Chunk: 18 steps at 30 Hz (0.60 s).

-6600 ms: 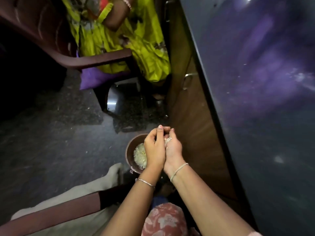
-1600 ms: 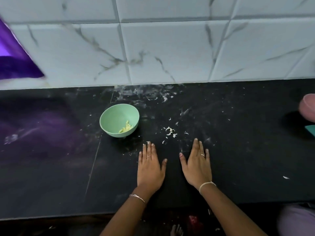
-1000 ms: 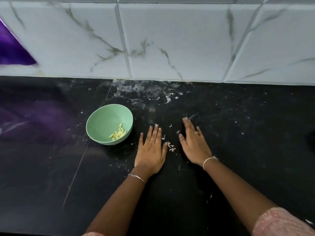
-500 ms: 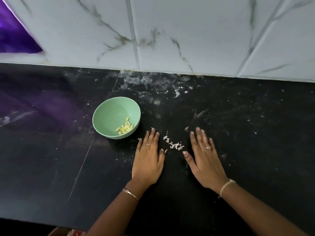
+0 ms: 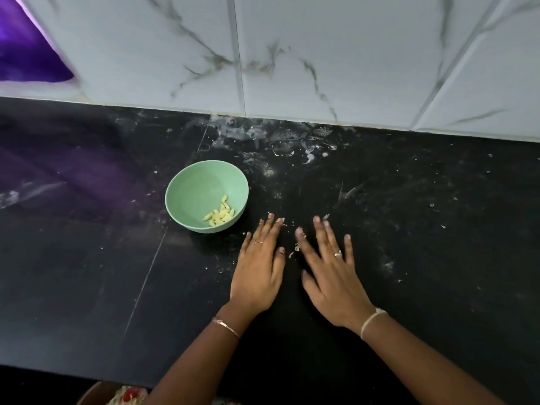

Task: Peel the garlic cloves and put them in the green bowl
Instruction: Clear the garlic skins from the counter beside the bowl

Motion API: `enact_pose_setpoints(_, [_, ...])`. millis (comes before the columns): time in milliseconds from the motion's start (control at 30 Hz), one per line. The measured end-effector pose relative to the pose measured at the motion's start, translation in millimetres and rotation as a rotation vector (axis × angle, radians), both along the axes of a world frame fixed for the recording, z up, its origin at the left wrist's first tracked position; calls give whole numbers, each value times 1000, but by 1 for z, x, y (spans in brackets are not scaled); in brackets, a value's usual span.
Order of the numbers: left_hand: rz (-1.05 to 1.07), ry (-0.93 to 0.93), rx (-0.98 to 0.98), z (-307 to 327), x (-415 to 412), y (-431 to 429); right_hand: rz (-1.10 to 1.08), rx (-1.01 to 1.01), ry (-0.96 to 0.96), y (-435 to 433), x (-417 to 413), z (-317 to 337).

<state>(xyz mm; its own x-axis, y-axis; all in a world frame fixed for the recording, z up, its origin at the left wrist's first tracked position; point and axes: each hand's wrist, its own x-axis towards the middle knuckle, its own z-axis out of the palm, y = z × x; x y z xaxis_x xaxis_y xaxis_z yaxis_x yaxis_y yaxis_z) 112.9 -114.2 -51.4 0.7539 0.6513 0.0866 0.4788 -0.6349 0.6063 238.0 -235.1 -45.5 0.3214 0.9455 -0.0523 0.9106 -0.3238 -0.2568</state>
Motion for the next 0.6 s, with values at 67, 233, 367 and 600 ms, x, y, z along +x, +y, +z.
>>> enact_pose_setpoints(67, [63, -112, -78, -1, -12, 1, 162, -33, -87, -11, -8, 1])
enact_pose_setpoints(233, [39, -57, -33, -1, -21, 0, 80, -37, -186, 7, 8, -6])
enact_pose_setpoints(367, [7, -16, 28, -4, -18, 1, 78, -38, -175, 21, 24, -4])
enact_pose_setpoints(600, [263, -265, -64, 0, -12, 7, 288, -35, -232, 53, 13, 1])
